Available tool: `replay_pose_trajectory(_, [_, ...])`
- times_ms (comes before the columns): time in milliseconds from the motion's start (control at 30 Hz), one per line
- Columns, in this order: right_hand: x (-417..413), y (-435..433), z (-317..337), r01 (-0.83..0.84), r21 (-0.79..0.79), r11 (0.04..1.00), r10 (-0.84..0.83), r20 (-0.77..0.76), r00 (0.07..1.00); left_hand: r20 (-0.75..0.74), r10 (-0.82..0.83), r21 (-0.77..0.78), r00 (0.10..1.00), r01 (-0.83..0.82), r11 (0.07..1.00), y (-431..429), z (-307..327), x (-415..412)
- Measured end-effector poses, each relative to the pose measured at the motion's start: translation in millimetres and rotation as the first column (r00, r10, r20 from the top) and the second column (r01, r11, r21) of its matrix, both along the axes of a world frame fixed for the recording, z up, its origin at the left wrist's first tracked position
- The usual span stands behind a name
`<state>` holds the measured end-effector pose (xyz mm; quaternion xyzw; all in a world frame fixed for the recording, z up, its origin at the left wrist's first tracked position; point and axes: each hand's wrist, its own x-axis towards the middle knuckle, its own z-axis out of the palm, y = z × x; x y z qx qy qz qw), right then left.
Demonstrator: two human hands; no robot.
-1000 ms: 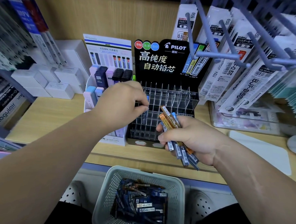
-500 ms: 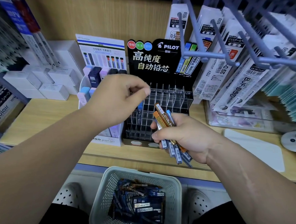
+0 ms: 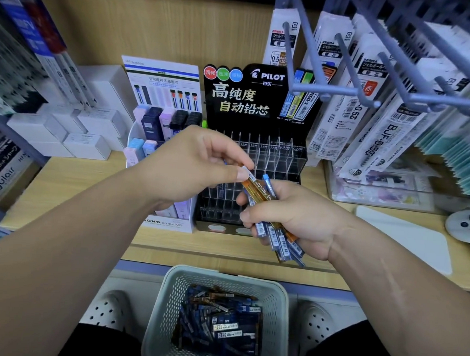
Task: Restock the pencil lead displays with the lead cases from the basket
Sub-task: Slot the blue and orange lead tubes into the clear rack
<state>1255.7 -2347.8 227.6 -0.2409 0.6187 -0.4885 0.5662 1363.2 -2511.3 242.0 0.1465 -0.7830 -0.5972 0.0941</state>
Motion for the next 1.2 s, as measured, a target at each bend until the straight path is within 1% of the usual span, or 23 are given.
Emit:
replay_pose_trajectory(67, [-1,0,0,0.011,-0.001,1.000,-0.011,0.013,1.000,-0.008,0.022,0.017,1.000,-0.022,1.000,-2,3,1])
replay_pose_trajectory(233, [-3,0,-3,0.038,0.005,0.999,-0.038,0.012,0.999,-0.079,0.170,-0.007,0.982,-0.171,0.985,-17,7,5])
replay_pose_trajectory(367, [-5,-2,-4,0.158,-0.011,0.987,-0.157,0.064,0.985,-0.047,0.210,-0.010,0.977,-0.210,0.978,-20,3,7])
replay_pose_trajectory(433, [-6,-4,-5,0.227,-0.035,0.973,-0.224,0.078,0.971,-0.011,0.169,-0.014,0.986,-0.169,0.986,-18,0,8])
replay_pose_trajectory(533, [-5,-5,-6,0.296,-0.071,0.953,-0.288,0.104,0.952,0.061,0.038,-0.013,0.997,-0.038,0.999,-15,-1,10])
replay_pose_trajectory(667, [-3,-7,-6,0.349,-0.081,0.934,-0.337,0.137,0.932,0.164,-0.114,-0.090,0.980,0.130,0.987,-9,-1,11])
replay_pose_trajectory(733, [-1,-8,-6,0.369,-0.088,0.925,-0.354,0.153,0.923,0.205,-0.177,-0.102,0.963,0.201,0.974,-3,-3,10])
replay_pose_trajectory(833, [-1,-8,-6,0.408,-0.091,0.909,-0.389,0.172,0.905,0.235,-0.195,-0.072,0.952,0.218,0.973,3,-9,8])
replay_pose_trajectory(967, [-1,-8,-7,0.421,-0.096,0.902,-0.402,0.168,0.900,0.183,-0.162,-0.043,0.970,0.172,0.984,5,-11,5])
replay_pose_trajectory(1067, [1,-9,-6,0.395,-0.129,0.910,-0.377,0.142,0.915,0.095,-0.075,-0.016,0.993,0.077,0.997,6,-12,3])
replay_pose_trajectory(1200, [3,-10,-4,0.372,-0.162,0.914,-0.350,0.150,0.925,-0.036,0.081,0.121,0.996,-0.076,0.990,4,-13,0])
